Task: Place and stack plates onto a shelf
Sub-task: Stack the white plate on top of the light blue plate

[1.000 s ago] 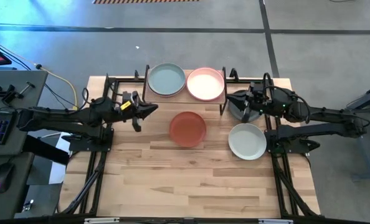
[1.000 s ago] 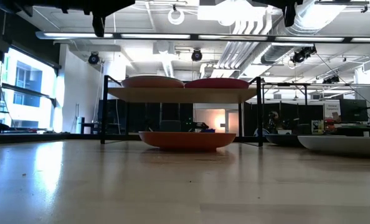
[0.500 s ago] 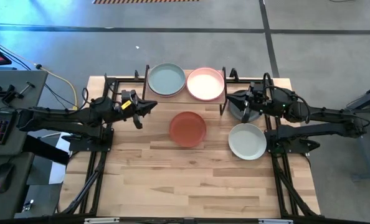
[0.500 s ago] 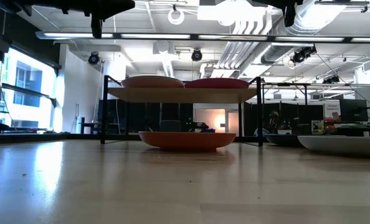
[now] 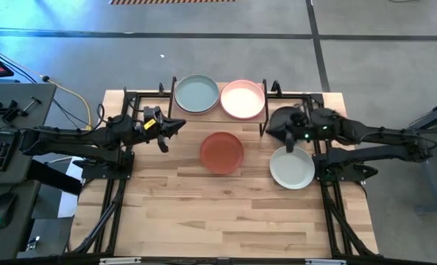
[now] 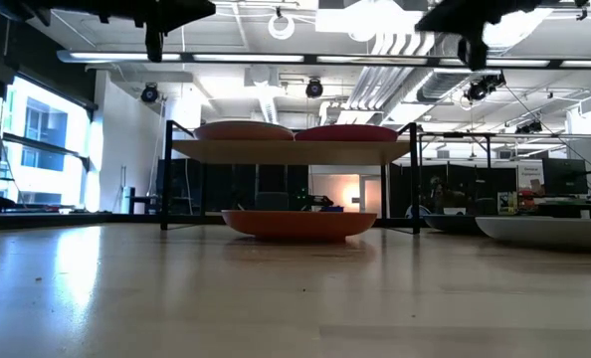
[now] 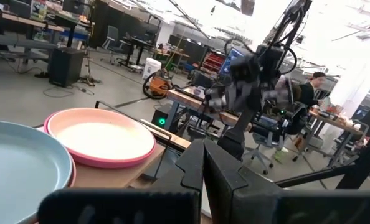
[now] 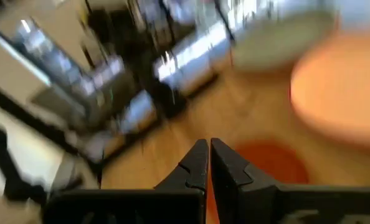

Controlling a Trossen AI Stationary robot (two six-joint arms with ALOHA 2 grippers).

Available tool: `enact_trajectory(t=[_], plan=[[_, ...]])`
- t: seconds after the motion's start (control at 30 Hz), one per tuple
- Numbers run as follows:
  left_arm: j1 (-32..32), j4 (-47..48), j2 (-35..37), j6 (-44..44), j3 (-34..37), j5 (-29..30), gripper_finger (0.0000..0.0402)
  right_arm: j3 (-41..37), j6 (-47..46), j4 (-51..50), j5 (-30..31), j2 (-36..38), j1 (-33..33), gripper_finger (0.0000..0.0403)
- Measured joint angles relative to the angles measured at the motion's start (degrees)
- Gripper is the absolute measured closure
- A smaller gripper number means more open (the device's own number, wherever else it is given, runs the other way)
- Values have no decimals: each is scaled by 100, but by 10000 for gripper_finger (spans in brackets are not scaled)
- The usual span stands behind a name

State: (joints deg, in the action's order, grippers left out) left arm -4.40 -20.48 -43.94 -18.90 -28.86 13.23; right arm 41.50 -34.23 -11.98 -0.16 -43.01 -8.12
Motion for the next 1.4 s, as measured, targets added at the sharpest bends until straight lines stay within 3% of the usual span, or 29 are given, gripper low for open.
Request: enact_trajectory(t=[0.23,0.47,0.8,1.2,1.4], plan=[[0,259,0,-14,0,0,401,-2,-1192,-2093,-683,-262,599,402],[0,313,0,-52,0,0,402,-2,-2419,-3390,-514,-740,1570,402],[0,295,-1,-55,-2,0,401,-2,-2774,-3514,-385,-1282,2666,402],[0,296,0,-50,-2,158,401,-2,-3669,-4123,-437,-1291,2741,402],[-1,301,0,8,-2,304,401,-2,-4370,-4428,-116,-1291,2741,402]])
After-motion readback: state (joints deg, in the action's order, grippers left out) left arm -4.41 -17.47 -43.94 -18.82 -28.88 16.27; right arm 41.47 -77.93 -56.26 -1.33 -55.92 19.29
